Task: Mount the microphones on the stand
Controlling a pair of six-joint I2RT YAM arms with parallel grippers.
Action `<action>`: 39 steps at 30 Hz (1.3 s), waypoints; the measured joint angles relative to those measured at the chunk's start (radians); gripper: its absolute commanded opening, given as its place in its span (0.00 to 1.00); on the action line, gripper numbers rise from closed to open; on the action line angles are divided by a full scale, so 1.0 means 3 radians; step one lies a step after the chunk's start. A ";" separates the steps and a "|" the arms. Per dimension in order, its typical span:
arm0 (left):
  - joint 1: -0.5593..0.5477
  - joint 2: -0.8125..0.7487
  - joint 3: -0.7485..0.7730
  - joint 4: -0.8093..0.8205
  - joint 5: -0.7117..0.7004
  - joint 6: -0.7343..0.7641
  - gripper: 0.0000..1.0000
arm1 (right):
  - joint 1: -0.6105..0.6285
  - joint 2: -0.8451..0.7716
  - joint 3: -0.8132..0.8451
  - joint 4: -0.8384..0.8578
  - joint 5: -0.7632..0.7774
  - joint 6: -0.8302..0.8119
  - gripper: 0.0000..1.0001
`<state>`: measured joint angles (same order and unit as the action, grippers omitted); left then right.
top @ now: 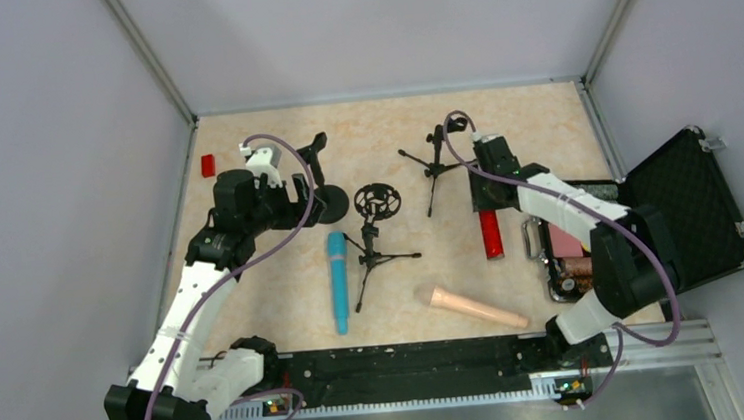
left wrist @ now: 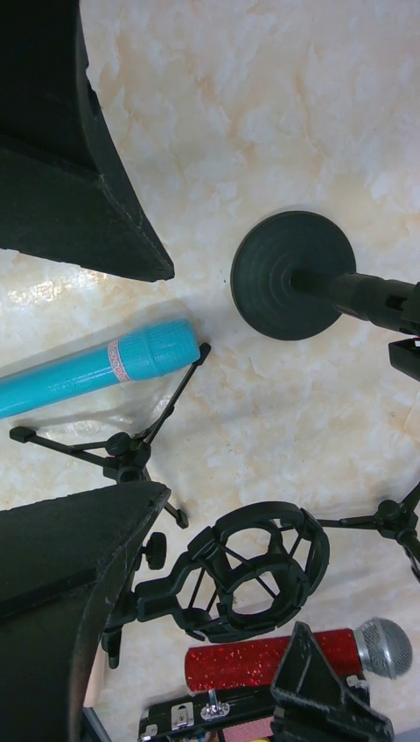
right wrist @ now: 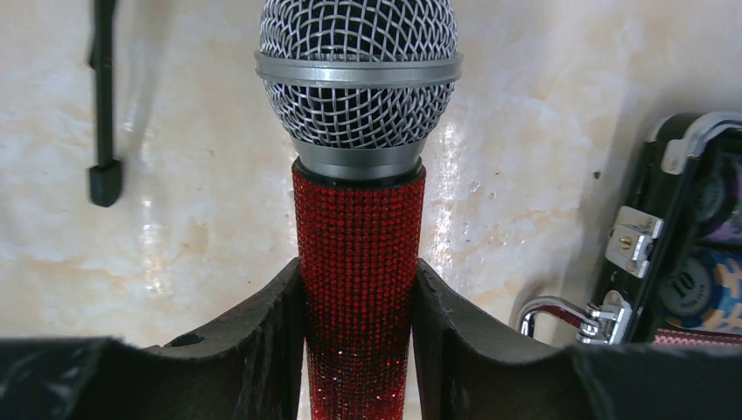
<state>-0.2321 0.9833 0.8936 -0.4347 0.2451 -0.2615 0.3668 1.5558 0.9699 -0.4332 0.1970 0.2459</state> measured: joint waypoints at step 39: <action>0.0000 -0.0034 0.0000 0.0003 0.0000 -0.0001 0.88 | 0.0011 -0.2724 -0.1534 0.2514 -0.1029 0.0230 0.00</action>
<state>-0.2321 0.9730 0.8936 -0.4339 0.2451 -0.2619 0.3702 0.7387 0.5098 0.3210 -0.1116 0.3149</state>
